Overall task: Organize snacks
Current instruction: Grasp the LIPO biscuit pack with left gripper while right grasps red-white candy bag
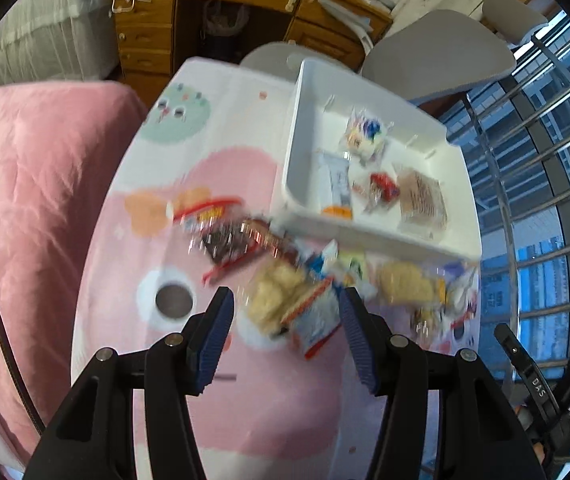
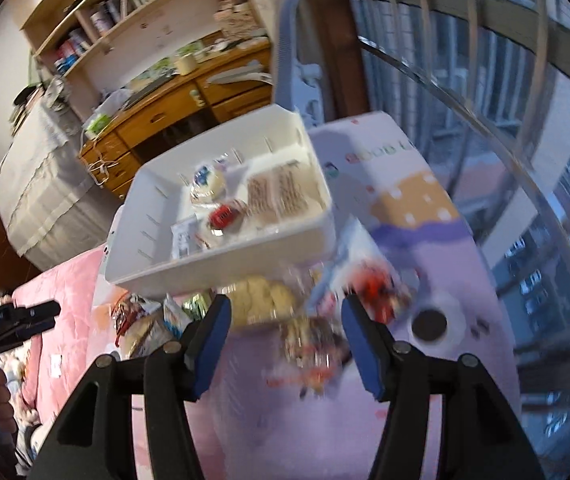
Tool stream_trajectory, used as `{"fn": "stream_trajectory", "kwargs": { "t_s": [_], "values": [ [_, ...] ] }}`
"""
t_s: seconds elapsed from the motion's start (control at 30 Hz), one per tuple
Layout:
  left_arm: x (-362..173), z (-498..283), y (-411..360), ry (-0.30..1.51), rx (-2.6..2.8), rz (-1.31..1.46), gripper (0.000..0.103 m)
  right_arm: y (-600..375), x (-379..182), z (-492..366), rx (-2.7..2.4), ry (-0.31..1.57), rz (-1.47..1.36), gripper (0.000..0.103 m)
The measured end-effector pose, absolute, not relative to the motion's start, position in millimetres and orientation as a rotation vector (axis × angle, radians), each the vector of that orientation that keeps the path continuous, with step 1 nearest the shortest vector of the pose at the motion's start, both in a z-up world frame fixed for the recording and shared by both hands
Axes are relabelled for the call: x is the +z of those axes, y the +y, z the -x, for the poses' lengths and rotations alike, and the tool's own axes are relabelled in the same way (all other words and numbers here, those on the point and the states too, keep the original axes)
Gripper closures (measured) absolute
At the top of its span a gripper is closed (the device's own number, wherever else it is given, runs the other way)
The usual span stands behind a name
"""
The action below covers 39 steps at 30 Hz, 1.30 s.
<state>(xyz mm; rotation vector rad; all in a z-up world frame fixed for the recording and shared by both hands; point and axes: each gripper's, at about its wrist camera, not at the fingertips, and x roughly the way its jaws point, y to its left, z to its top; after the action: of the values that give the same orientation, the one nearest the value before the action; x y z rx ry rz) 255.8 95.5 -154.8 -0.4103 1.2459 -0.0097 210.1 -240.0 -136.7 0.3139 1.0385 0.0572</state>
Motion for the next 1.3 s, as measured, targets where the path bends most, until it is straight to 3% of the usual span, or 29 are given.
{"fn": "stream_trajectory", "kwargs": {
  "t_s": [0.33,0.7,1.07,1.3],
  "values": [
    [-180,-210,89,1.323,-0.063,0.381,0.049,-247,-165,-149,-0.055,1.102,-0.48,0.044],
    [-200,-209,66,1.365,0.008,0.415,0.032,-290,-185,-140,-0.13,1.146,-0.58,0.04],
    [-232,-217,23,1.387,0.205,0.524,0.024,-315,-210,-190,0.012,1.291,-0.344,0.039],
    [-253,-226,12,1.359,0.329,0.575,0.024,-307,-214,-221,0.145,1.241,-0.1,0.039]
  ]
}}
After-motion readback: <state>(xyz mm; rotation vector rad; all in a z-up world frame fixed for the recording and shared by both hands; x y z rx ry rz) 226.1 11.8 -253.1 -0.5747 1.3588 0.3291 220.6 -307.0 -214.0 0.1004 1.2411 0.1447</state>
